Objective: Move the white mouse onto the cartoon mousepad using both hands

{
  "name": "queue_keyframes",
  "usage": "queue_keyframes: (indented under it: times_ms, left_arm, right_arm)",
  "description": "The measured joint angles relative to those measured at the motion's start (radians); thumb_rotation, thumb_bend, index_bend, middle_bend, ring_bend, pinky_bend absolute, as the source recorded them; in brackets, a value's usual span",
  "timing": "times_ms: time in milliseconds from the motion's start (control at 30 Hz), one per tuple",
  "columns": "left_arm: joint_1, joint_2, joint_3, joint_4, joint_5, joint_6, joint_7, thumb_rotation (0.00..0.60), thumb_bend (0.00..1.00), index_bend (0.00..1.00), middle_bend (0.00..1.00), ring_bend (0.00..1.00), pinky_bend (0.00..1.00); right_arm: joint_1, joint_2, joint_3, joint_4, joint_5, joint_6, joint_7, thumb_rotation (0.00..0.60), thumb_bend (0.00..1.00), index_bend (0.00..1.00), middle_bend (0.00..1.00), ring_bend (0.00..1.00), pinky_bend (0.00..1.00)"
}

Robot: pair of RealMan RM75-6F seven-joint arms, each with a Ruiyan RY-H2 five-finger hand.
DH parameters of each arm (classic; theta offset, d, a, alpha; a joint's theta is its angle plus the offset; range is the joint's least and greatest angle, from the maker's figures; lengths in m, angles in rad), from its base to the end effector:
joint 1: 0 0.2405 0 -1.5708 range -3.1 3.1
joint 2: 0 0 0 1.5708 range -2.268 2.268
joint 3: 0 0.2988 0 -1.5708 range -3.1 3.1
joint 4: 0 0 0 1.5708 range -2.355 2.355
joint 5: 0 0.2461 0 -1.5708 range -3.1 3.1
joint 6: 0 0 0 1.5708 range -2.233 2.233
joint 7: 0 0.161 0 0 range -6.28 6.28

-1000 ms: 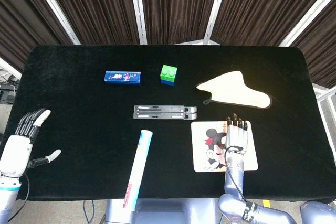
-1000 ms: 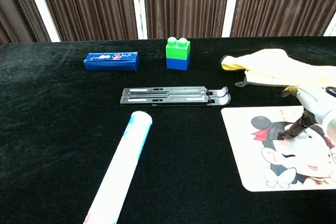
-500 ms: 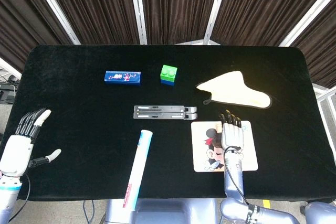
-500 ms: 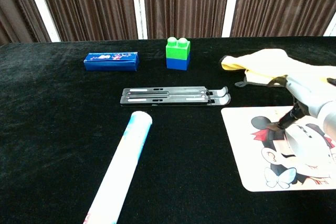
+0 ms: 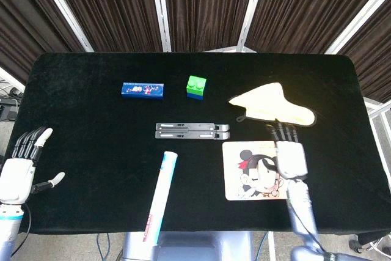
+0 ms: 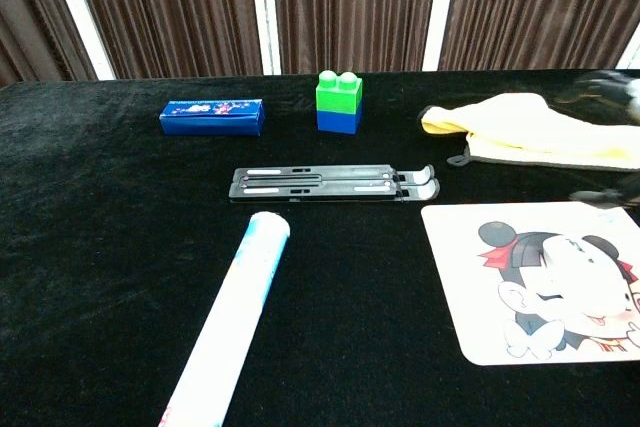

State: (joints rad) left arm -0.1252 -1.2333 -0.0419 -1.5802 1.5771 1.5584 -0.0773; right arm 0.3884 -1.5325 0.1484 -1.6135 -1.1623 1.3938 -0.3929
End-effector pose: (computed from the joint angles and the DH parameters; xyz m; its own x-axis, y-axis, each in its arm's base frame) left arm -0.3344 0.2147 0.1108 0.2426 -0.0596 0.9683 0.9599 -0.1298 -0.2485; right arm -0.2626 -0.3071 0.0017 0.3242 -0.0423 0.9450 -0.9460 -0.0069 0.3242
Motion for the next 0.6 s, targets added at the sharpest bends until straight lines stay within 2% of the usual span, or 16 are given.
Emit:
queue_keyframes:
  times_ms: [267, 500, 600]
  left_arm:
    - [0.030, -0.036, 0.017, 0.067, 0.000, 0.027, 0.007, 0.600, 0.17, 0.00, 0.00, 0.00, 0.00]
    - [0.067, -0.070, 0.040, 0.150, -0.005, 0.051, -0.014, 0.600, 0.17, 0.00, 0.00, 0.00, 0.00]
    - [0.079, -0.088, 0.045, 0.181, -0.003, 0.064, -0.027, 0.600, 0.17, 0.00, 0.00, 0.00, 0.00]
  right_arm:
    - [-0.125, 0.128, -0.097, 0.082, -0.119, 0.076, 0.212, 0.600, 0.18, 0.12, 0.00, 0.00, 0.00]
    - [-0.210, 0.175, -0.168, 0.130, -0.228, 0.152, 0.354, 0.600, 0.18, 0.12, 0.00, 0.00, 0.00]
    - [-0.234, 0.185, -0.181, 0.154, -0.259, 0.175, 0.392, 0.600, 0.18, 0.12, 0.00, 0.00, 0.00]
